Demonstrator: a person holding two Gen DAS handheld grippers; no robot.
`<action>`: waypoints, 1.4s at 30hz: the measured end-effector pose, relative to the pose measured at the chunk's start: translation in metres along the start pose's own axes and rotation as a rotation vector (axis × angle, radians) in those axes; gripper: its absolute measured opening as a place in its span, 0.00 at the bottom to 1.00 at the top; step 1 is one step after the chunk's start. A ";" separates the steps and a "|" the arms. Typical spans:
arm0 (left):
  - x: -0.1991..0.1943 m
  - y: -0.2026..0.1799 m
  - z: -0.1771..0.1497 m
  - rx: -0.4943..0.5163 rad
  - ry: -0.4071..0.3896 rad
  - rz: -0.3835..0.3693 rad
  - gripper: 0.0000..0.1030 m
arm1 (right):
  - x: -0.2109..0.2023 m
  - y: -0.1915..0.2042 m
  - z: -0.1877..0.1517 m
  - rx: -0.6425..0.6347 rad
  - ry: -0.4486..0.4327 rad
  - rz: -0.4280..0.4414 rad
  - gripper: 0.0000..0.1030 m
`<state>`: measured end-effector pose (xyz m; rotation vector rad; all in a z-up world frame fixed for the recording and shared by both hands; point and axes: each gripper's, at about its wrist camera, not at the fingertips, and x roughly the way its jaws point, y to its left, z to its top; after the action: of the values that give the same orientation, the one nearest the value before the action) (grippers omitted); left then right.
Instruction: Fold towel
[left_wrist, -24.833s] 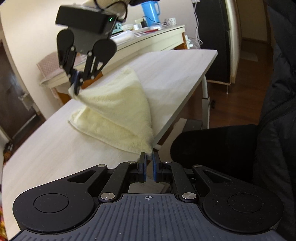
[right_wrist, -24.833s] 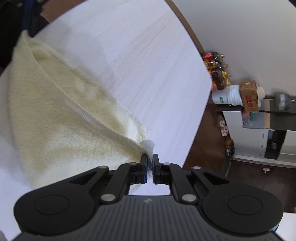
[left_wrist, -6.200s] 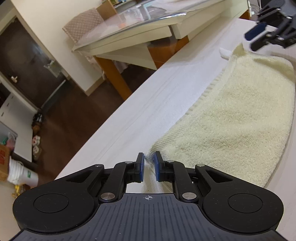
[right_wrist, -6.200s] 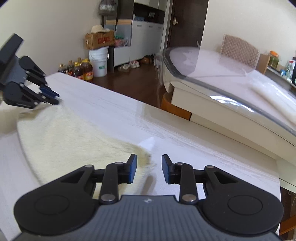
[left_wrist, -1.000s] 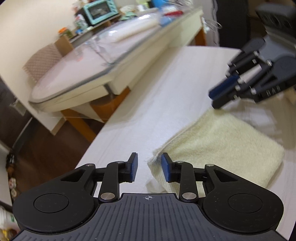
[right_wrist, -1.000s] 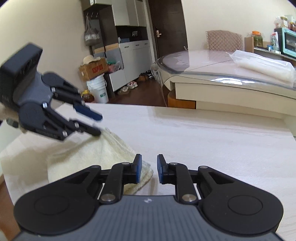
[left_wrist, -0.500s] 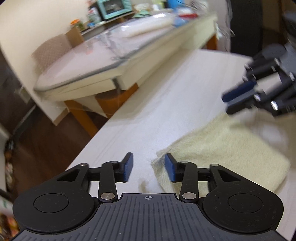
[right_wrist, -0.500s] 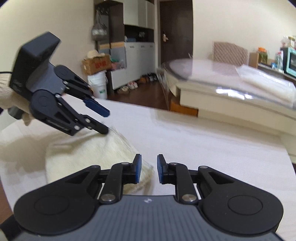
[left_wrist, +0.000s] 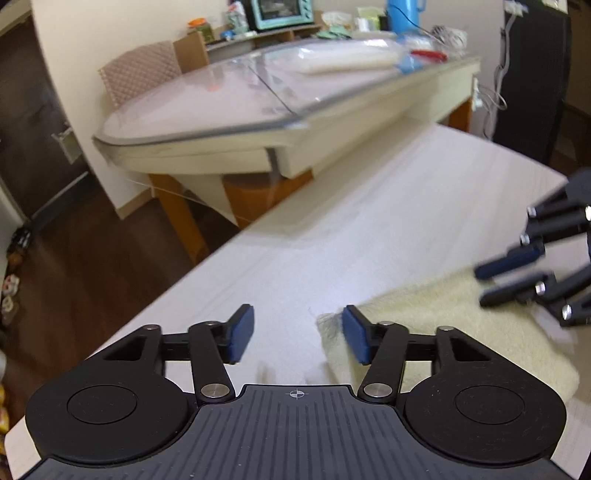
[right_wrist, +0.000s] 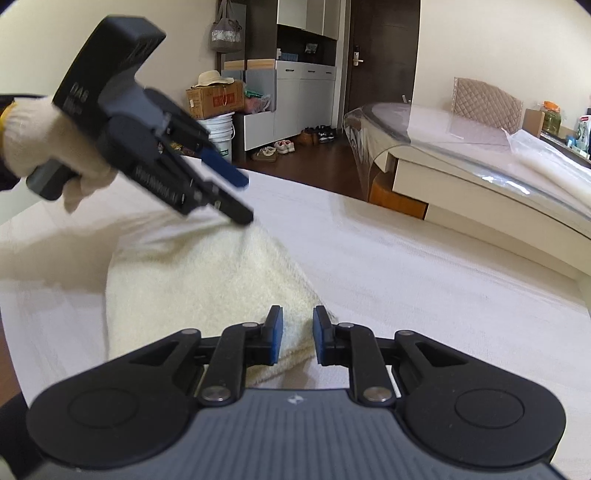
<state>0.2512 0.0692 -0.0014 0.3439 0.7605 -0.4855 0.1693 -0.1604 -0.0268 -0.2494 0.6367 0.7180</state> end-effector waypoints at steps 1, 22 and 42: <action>0.000 0.002 0.000 -0.009 0.001 -0.003 0.62 | 0.000 0.000 0.000 0.003 0.001 0.000 0.19; -0.018 0.008 -0.010 -0.029 0.023 -0.092 0.40 | -0.003 0.005 -0.003 0.000 -0.007 -0.018 0.20; 0.013 -0.028 -0.019 0.111 0.043 -0.028 0.51 | -0.042 0.046 -0.030 -0.050 -0.014 0.093 0.21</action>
<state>0.2334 0.0512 -0.0272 0.4491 0.7822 -0.5493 0.1004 -0.1620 -0.0238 -0.2617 0.6207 0.8251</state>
